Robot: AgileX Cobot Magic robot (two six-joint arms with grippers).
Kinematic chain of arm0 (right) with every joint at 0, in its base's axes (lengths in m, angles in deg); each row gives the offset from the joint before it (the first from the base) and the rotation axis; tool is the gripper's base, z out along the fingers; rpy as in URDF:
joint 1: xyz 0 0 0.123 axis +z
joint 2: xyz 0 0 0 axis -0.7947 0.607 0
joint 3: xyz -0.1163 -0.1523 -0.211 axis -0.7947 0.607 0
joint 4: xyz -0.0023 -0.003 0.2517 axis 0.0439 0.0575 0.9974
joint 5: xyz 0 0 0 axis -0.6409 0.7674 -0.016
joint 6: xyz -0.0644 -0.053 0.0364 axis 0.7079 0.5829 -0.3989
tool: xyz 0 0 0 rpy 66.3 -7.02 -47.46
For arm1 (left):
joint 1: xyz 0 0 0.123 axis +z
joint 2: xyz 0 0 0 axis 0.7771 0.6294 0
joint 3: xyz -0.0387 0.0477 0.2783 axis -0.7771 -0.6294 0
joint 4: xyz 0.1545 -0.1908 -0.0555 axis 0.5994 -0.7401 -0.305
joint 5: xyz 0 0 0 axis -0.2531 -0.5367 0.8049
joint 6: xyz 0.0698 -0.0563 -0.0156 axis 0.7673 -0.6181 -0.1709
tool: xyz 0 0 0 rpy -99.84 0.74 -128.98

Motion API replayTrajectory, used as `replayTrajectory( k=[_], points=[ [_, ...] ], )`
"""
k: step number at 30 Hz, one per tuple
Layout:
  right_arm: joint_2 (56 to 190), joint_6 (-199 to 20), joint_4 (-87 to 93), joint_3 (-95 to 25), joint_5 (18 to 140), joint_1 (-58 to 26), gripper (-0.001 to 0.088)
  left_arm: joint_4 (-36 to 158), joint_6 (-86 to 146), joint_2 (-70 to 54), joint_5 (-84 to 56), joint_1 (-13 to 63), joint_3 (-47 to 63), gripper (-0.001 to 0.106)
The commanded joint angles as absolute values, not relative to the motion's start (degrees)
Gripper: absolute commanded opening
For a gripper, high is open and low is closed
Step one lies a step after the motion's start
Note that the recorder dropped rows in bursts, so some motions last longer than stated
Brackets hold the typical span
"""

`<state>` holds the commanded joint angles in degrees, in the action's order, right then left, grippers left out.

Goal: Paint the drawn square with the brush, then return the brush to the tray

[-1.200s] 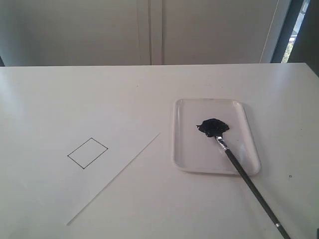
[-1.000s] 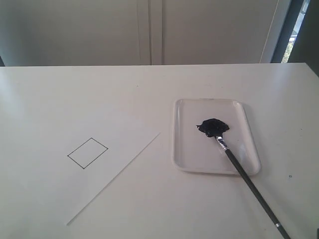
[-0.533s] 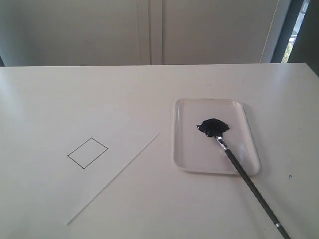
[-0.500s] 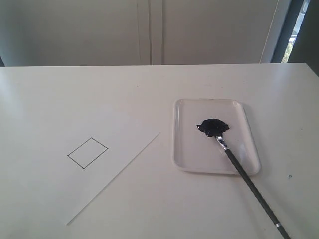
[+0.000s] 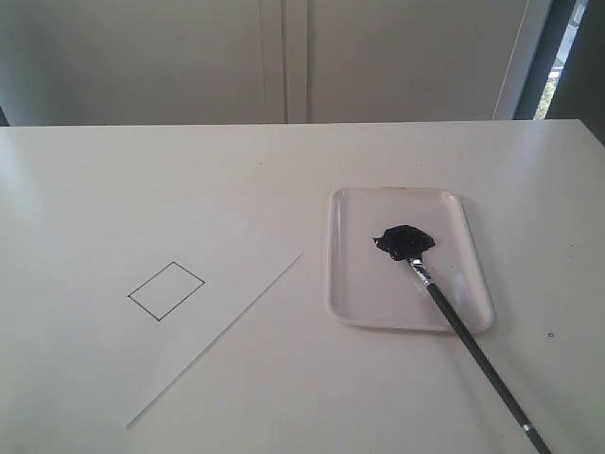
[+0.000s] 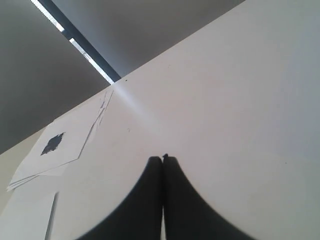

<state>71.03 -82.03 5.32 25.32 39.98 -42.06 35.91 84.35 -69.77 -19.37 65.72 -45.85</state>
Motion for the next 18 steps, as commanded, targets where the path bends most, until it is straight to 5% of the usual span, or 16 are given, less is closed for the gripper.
replayTrajectory(
  k=[13,18],
  points=[
    [71.03,-82.24,5.43,25.32,37.24,-41.17,0.0406,34.87,83.51,-69.77,-24.04,65.72,-45.85,0.0],
    [71.03,-82.9,5.43,25.32,36.58,-41.17,0.0406,6.65,71.09,-69.77,-23.71,65.6,-45.85,0.0]
  ],
)
